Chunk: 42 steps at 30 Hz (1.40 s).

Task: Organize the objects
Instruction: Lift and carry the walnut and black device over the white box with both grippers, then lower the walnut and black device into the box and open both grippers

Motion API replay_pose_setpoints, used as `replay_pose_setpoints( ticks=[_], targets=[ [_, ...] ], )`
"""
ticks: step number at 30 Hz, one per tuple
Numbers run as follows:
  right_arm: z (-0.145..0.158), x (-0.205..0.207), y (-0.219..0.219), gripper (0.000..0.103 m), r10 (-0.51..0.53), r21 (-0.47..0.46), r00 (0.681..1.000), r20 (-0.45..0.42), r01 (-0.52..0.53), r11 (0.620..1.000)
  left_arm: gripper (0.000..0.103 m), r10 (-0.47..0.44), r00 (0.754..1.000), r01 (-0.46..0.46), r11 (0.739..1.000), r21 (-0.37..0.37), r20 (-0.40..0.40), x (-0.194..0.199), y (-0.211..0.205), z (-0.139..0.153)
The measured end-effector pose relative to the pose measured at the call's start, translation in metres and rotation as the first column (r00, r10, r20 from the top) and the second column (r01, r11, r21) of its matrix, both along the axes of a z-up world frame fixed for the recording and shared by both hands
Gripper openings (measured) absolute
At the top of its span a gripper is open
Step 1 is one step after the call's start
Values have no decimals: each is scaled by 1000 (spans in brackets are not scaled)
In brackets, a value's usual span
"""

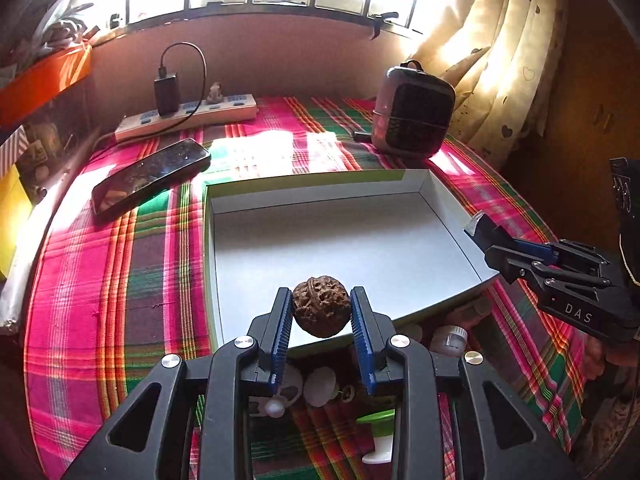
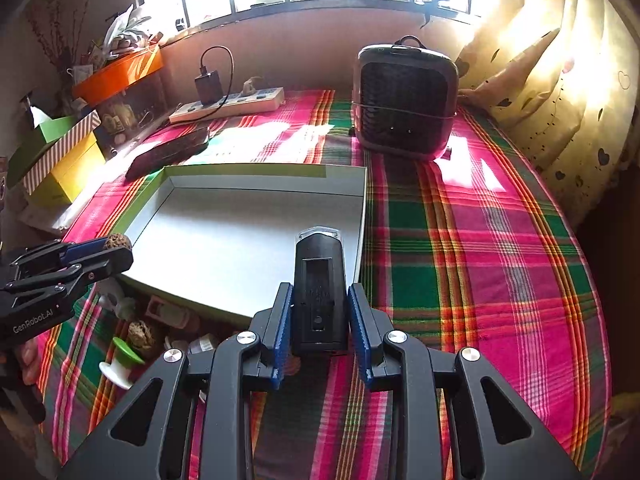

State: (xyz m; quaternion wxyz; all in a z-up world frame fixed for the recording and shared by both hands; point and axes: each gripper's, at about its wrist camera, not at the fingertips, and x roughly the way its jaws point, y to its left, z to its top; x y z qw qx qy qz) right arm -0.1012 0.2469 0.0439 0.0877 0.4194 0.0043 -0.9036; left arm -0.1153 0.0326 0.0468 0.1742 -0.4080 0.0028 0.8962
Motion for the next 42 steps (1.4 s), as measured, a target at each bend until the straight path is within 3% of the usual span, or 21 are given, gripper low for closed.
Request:
replay_pose_setpoints(
  ticks=[21,42],
  targets=[
    [-9,-63,-9,29,-15,-13,999,36,15,1000,27,21,998,-19,999,-34,60,-67,4,-16],
    [-24,-85,-18,29,-18,-2,998,66,19,1000,27,41,997,-37,997,-66,63,-92,7,-27]
  ],
)
